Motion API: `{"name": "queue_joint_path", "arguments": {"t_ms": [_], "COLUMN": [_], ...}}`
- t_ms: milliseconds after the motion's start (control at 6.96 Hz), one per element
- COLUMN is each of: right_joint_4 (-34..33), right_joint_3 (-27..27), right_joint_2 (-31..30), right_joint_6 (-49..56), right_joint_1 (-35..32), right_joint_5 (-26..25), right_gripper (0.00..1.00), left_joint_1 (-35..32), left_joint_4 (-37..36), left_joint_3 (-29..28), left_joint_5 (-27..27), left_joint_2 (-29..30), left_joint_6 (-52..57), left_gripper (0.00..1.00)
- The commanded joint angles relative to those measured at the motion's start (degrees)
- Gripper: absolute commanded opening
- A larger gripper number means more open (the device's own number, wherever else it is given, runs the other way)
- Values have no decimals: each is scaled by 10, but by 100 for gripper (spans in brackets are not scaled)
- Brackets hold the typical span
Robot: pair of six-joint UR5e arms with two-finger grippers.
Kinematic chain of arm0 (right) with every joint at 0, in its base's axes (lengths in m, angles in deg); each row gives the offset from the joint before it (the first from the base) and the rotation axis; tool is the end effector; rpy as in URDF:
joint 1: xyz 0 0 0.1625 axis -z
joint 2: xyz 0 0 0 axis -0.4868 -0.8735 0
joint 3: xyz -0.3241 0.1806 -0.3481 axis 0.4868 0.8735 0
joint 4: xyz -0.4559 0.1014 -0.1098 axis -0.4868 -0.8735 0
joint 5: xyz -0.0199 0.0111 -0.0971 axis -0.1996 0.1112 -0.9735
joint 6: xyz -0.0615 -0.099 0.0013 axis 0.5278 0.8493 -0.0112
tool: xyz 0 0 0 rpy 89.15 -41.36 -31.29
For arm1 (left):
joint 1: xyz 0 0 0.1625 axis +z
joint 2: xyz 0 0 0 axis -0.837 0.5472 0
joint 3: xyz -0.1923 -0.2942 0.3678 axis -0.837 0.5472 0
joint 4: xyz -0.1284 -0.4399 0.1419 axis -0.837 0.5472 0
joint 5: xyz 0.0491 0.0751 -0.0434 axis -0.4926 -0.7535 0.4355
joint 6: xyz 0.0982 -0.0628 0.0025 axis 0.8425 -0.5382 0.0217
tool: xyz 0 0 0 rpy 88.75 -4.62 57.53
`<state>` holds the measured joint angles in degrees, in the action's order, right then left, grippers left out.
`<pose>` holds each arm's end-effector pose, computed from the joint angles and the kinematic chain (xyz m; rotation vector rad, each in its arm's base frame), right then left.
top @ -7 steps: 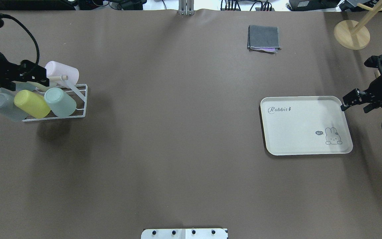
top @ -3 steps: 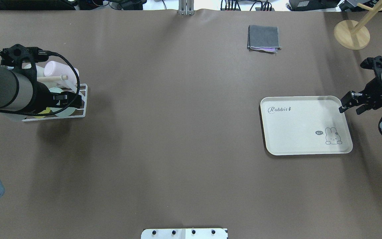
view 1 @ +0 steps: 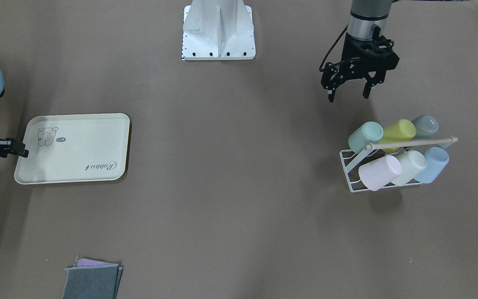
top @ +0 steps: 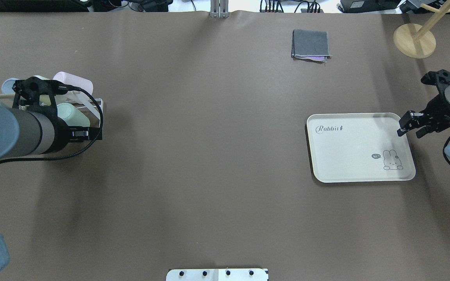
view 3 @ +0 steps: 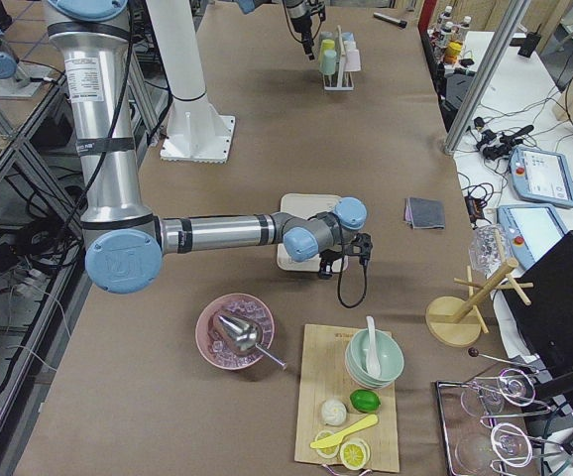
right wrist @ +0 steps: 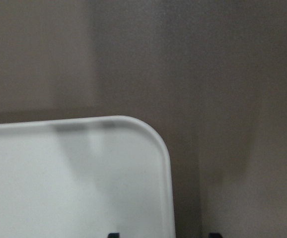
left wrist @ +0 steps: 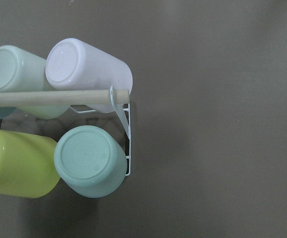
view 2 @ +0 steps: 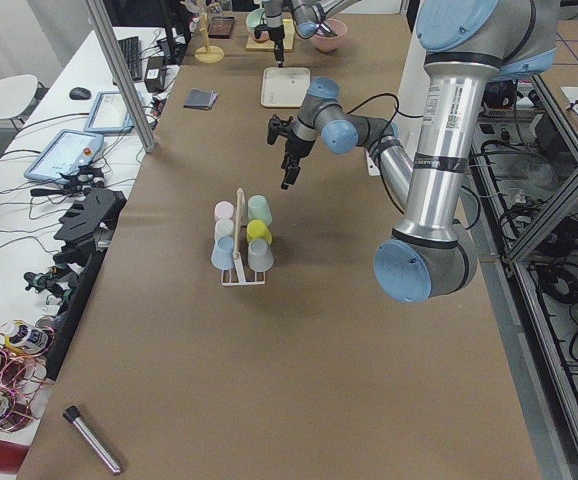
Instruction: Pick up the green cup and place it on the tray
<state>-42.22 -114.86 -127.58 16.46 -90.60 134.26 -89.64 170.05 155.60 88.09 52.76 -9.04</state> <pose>-0.2599 -0.5787 0.6969 -0.1447 -0.8744 -0.0006 0.3905 -0.4117 0.3458 0.3601 0.6843 -0.1927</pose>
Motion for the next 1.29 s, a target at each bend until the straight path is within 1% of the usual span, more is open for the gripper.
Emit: {"name": "queue_joint_path", "arguments": {"t_ms": [0,144,287,431,575,719,862,1006,1150], "right_joint_4": [0,0,0,0,0,0,0,0,0], "right_joint_3": [0,0,0,0,0,0,1,1,1], "right_joint_2": [-1,-5,-8,-9,-11,-12,-12,-12,-12], "right_joint_6": [0,0,1,1,0,0,0,0,0], "right_joint_1": [6,6,6,6,6,6,8,11,13], "right_joint_5": [0,0,0,1,1,0,0,0,-1], "right_gripper": [67,61,57,54,50,49,49,50,50], "left_joint_1": [90,119,125,125,125,130,150,176,194], "left_joint_4": [3,7,47,127,185,195,242,313,344], "left_joint_3": [-1,0,-1,6,5,6,0,-1,-7], "left_joint_5": [-133,-181,-206,-226,-228,-252,-291,-351,-377], "left_joint_2": [-20,-43,-74,-131,-175,-178,-202,-222,-249], "left_joint_6": [-71,-105,-123,-123,-124,-126,-169,-207,-213], "left_gripper": [98,98,98,98,98,98,98,98,98]}}
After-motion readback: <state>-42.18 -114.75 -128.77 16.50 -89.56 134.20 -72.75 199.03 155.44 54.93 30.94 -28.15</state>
